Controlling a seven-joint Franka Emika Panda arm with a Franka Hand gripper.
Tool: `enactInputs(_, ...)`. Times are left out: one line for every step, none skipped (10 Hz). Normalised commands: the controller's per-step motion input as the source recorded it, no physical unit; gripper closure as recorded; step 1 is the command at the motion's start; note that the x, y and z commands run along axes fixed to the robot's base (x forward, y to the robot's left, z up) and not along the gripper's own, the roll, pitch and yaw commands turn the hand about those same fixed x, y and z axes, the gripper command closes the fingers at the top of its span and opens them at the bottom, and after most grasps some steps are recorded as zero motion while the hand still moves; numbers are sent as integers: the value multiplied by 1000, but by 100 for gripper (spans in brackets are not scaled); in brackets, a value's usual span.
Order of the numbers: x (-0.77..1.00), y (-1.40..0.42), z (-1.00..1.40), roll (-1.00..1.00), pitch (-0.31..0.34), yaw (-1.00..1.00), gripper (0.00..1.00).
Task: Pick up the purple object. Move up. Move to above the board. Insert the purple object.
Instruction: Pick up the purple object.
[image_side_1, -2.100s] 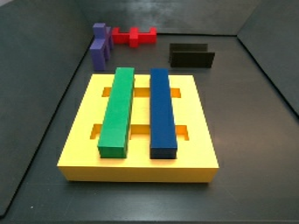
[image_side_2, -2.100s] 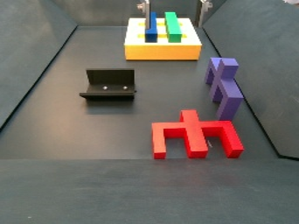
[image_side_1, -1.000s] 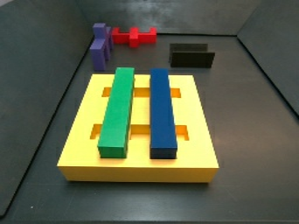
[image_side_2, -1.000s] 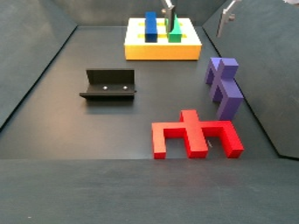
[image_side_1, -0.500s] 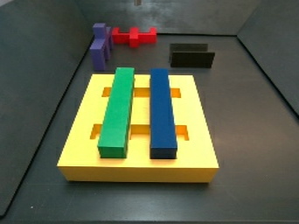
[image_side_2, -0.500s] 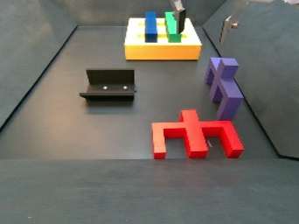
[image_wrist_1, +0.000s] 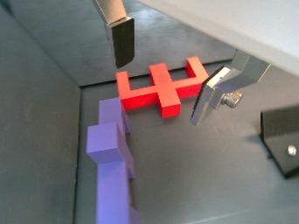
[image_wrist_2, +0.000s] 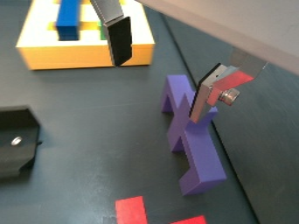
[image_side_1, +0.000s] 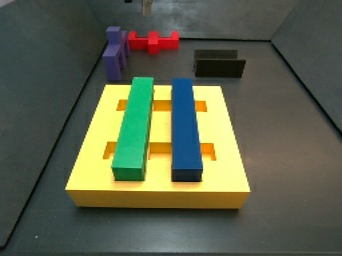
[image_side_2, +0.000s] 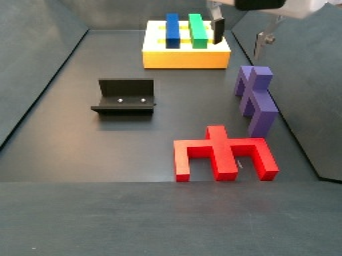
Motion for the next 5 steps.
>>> enactInputs(-14,-34,-326,-159,-4,-917,0)
enactInputs(-94,-23,-377,-223,-74,-863,0)
enactInputs(-134,-29,-383,-260,-99,-823,0)
enactInputs(-206,-20,-349,-346,-97,-737,0)
enactInputs(-271,-17,-263,-390,-114,-669,0)
